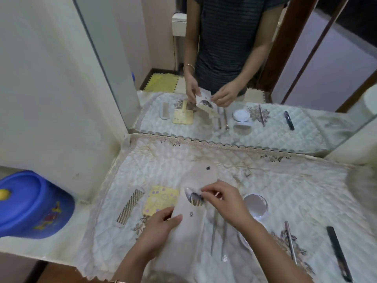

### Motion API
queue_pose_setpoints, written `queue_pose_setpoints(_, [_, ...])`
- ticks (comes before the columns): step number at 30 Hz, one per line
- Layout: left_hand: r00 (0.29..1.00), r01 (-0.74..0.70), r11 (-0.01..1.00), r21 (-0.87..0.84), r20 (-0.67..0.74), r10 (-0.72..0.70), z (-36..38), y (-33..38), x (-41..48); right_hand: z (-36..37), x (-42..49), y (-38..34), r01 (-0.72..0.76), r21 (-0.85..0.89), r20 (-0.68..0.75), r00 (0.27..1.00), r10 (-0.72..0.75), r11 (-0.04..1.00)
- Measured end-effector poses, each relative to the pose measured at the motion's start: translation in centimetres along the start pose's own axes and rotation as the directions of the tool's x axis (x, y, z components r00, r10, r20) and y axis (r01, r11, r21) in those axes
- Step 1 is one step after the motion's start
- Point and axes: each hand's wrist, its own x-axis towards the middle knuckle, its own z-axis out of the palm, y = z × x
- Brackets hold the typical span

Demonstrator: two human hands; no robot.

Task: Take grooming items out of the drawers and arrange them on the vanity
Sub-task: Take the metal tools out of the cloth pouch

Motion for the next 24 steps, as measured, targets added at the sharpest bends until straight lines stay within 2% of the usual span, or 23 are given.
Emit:
queue_pose_setpoints(3, [0.998,-0.018,0.999,0.031,0.055,0.016,0.8,0.2,0.0,0.9,-0.5,-0.4,-0.026,-0.004,0.053,0.998,0.027,1.0])
queue_pose_setpoints(13, [0.988,-0.032,0.999,0.017,0.149,0.029,1.0,0.7,-0.7,1.1,-1.2,0.0,-0.202,0.086,0.039,0.979,0.199,0.976])
queue_pose_setpoints(19, [0.987,-0.021,0.999,0.035,0.159,0.016,0.3,0.8,-1.1,1.0,-1.5,0.0,-0.138,0.123,0.073,0.989,0.129,0.983])
queue_pose_setpoints(22, [0.989,-0.043,0.996,0.074,0.147,0.032,-0.1,1.0,-1.3,1.2,-1.5,0.7,-0.19,0.254,0.045,0.982,0.185,0.948])
queue_pose_setpoints(24, [0.992,-0.039,0.996,0.08,0.122,0.029,-0.4,0.8,-1.2,1.2,-1.2,1.1,-0.243,0.422,-0.008,0.962,0.272,0.873])
